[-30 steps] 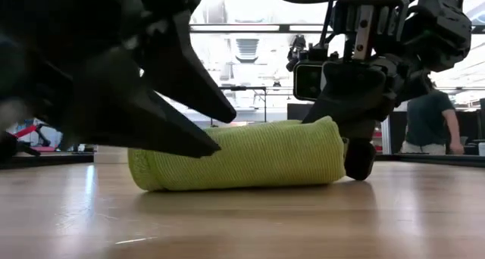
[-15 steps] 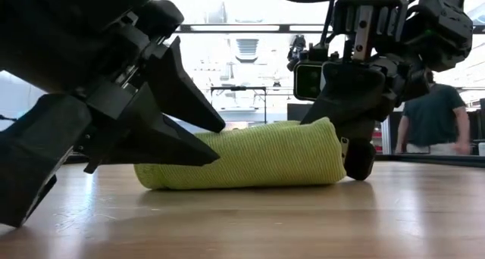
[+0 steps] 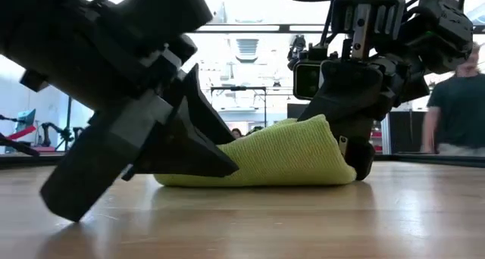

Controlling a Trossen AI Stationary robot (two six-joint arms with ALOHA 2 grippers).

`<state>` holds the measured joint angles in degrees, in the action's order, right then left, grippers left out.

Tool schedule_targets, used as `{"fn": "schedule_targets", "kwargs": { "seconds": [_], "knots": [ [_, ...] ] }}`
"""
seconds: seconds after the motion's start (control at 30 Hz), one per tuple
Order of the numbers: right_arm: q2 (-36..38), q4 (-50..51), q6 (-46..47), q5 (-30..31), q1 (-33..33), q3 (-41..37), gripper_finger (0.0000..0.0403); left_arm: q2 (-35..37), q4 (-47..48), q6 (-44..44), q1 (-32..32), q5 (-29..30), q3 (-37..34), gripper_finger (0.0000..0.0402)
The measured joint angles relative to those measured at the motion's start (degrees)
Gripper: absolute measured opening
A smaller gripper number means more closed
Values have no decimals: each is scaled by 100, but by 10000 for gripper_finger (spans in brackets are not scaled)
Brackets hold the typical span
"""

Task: Roll microfiber towels into tight, uniform cylinder then place into a basket
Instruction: Roll the green microfiber cloth

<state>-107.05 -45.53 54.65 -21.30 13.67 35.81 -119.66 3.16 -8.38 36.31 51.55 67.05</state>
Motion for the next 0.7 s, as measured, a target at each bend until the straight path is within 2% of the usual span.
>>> {"fn": "schedule_targets", "kwargs": {
  "seconds": [0.3, 0.5, 0.6, 0.7],
  "knots": [
    [-11, -223, -27, -259, 46, -2, 9, -11, -228, -201, -429, -355, -2, 160],
    [-11, -218, -105, -302, 107, -10, 9, -26, -271, 244, -604, -373, 124, 155],
    [-9, -219, -174, -297, 107, -45, 9, -26, -259, 349, -637, -485, 166, 125],
    [-4, -226, -234, -286, 105, -69, 9, -26, -255, 362, -644, -662, 175, 74]
  ]
}}
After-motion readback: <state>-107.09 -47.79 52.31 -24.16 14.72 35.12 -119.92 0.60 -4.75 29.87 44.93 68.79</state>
